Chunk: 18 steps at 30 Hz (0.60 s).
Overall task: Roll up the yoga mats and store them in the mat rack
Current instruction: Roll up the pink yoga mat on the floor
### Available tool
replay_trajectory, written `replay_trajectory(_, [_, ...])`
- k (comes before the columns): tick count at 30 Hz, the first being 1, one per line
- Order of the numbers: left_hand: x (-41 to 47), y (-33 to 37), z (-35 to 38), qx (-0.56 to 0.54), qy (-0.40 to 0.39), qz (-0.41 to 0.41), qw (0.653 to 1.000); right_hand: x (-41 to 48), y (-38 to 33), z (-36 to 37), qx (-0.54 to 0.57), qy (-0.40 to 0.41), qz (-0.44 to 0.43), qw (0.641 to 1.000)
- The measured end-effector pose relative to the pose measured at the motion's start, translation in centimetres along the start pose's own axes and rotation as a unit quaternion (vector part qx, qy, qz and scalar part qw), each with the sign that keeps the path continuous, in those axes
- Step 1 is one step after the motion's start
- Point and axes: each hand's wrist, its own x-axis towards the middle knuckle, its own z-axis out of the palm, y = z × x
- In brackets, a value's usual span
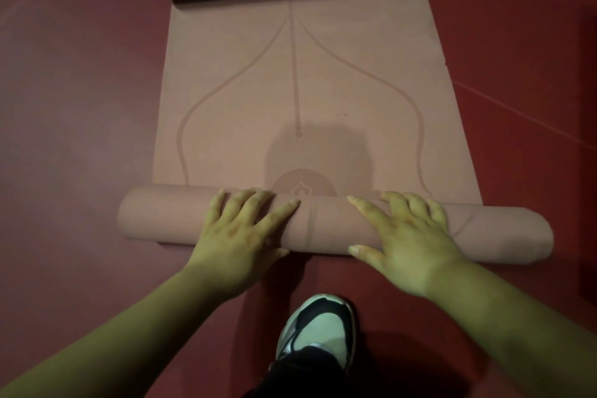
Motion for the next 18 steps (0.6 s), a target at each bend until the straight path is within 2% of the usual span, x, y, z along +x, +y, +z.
replay_trajectory(9, [2.7,-1.8,-0.8,-0.023,-0.043,0.008,0.999,0.2,-0.6,0.1,0.007,0.047,0.001,0.999])
replay_trajectory(18, [1.8,-1.8,-0.1,0.006,-0.002,0.024,1.0,0.9,-0.1,-1.3,0.015,-0.001,-0.005,1.0])
